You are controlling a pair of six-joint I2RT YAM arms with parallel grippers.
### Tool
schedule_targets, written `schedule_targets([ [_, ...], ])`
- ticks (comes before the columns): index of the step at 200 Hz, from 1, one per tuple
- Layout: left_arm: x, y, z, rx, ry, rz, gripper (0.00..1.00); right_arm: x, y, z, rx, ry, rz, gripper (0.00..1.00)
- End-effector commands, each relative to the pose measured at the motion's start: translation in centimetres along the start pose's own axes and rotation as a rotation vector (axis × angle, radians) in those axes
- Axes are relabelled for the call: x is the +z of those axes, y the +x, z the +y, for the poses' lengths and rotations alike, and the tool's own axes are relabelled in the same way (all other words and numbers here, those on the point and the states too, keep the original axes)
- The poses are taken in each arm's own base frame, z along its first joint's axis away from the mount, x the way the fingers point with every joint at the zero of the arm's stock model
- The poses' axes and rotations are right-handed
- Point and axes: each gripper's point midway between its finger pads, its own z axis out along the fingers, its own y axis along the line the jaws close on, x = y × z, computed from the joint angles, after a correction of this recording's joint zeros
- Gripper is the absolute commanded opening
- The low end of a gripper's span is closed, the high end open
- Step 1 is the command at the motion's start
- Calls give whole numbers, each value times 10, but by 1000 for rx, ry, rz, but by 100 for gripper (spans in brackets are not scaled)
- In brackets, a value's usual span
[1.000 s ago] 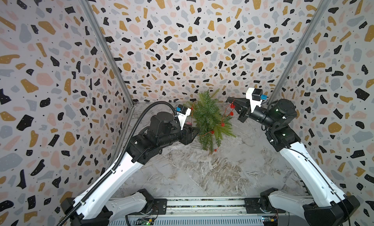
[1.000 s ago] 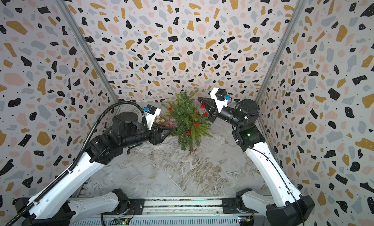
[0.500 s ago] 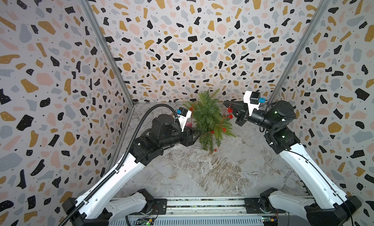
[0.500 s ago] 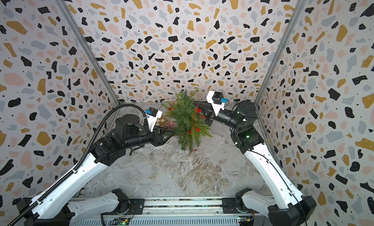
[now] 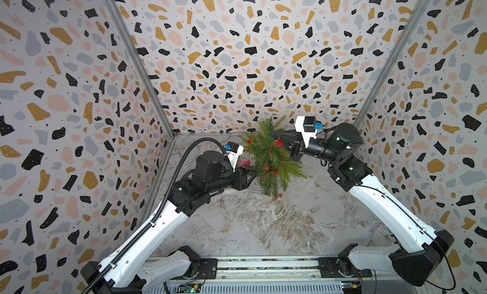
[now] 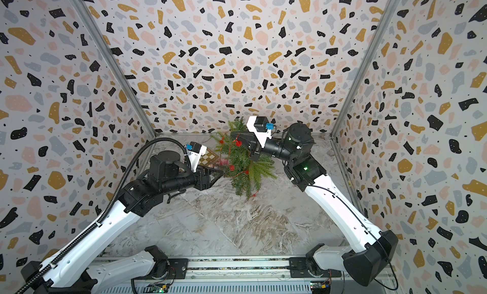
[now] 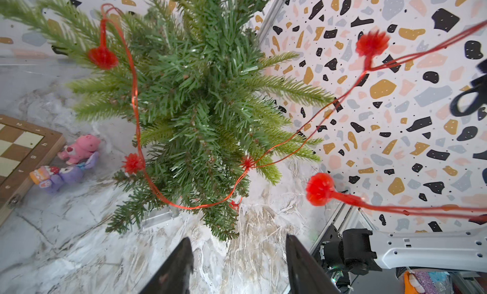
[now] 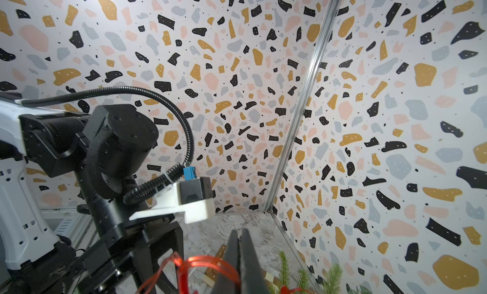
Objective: Remove string lights from the small christmas tree
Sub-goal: Remove the light string from the Christmas tree.
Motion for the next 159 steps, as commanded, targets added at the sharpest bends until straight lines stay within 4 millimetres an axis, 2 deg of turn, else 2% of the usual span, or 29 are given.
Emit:
schedule_targets([
  [1, -4, -10, 2, -20, 9, -55, 56, 3, -31, 9, -59, -26, -59, 0],
  [53, -11, -10, 24, -69, -28, -79, 57, 16, -40, 31, -59, -90, -84, 0],
  [81, -16, -10, 31, -83, -37, -89, 58, 21, -38, 44, -45, -122, -76, 0],
  [106, -19, -8, 35, -89, -40, -89, 59, 20, -36, 48, -42, -117, -73, 0],
  [133, -21, -7, 34, -79, -30, -82, 62, 18, -35, 49, -39, -112, -69, 0],
  [159, -24, -5, 21, -80, 37, -72, 66, 17, -34, 51, -32, -116, -64, 0],
])
